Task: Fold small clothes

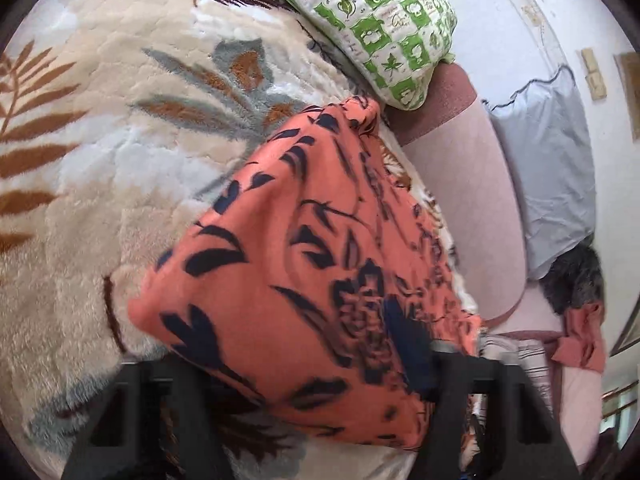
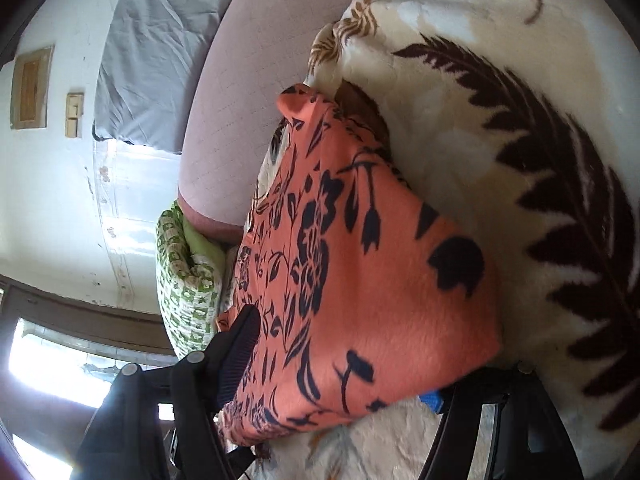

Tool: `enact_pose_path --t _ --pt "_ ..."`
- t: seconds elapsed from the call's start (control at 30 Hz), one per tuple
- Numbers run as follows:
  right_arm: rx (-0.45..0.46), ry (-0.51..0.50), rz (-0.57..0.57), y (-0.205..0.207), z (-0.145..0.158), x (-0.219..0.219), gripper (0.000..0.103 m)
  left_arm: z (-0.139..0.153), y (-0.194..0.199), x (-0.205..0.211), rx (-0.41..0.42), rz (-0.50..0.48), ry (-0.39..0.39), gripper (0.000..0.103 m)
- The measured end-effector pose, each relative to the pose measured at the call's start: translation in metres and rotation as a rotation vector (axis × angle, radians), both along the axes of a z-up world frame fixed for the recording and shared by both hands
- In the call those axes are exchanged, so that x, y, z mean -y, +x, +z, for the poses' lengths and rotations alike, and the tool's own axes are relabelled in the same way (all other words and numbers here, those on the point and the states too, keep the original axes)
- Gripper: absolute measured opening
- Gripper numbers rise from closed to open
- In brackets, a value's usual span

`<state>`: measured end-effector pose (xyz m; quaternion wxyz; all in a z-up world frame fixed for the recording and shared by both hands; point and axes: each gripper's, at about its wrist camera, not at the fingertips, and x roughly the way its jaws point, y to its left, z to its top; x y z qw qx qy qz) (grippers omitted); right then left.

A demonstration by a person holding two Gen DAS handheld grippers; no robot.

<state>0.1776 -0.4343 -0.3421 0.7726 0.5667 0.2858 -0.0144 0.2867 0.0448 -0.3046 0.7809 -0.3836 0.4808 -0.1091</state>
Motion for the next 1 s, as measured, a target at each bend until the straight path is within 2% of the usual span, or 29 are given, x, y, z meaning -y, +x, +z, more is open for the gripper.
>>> enact_pose_path --t 0.07,0.1,0.13,0.2,0.27,0.4,0.57,0.7,0.9,1.0 --pt "-0.015 -0.044 0.011 0.006 0.002 -0.001 0.066 -0.006 0.002 -0.002 -0.001 0.004 0.011 0.03" --pt "-0.032 -0.087 0.013 0.009 0.003 -0.003 0.054 -0.009 0.003 -0.003 0.001 0.014 -0.001 0.025" --pt "-0.047 -0.115 0.016 0.011 0.003 -0.004 0.031 -0.011 0.0 -0.005 0.006 0.016 -0.005 0.024" --pt "-0.078 -0.142 0.022 0.016 -0.002 -0.003 0.024 -0.009 0.003 -0.001 0.02 0.007 0.015 0.019" --pt "-0.074 -0.186 0.021 0.014 0.002 -0.006 0.021 -0.003 0.001 0.0 0.046 0.0 0.029 0.017" --pt "-0.05 -0.367 0.022 0.006 0.029 -0.024 0.017 0.011 -0.01 -0.004 0.085 -0.02 0.032 0.016" --pt "-0.056 -0.426 0.032 -0.024 0.047 -0.044 0.016 0.024 -0.042 -0.018 0.076 -0.028 0.036 0.016" --pt "-0.072 -0.445 0.049 -0.063 0.056 -0.058 0.016 0.022 -0.088 -0.035 0.065 -0.038 0.036 0.016" --pt "-0.108 -0.369 0.065 -0.136 0.04 -0.07 0.016 0.015 -0.148 -0.053 0.059 -0.077 0.074 0.017" --pt "-0.13 -0.357 0.084 -0.155 0.031 -0.074 0.016 0.005 -0.166 -0.061 0.029 -0.097 0.073 0.02"
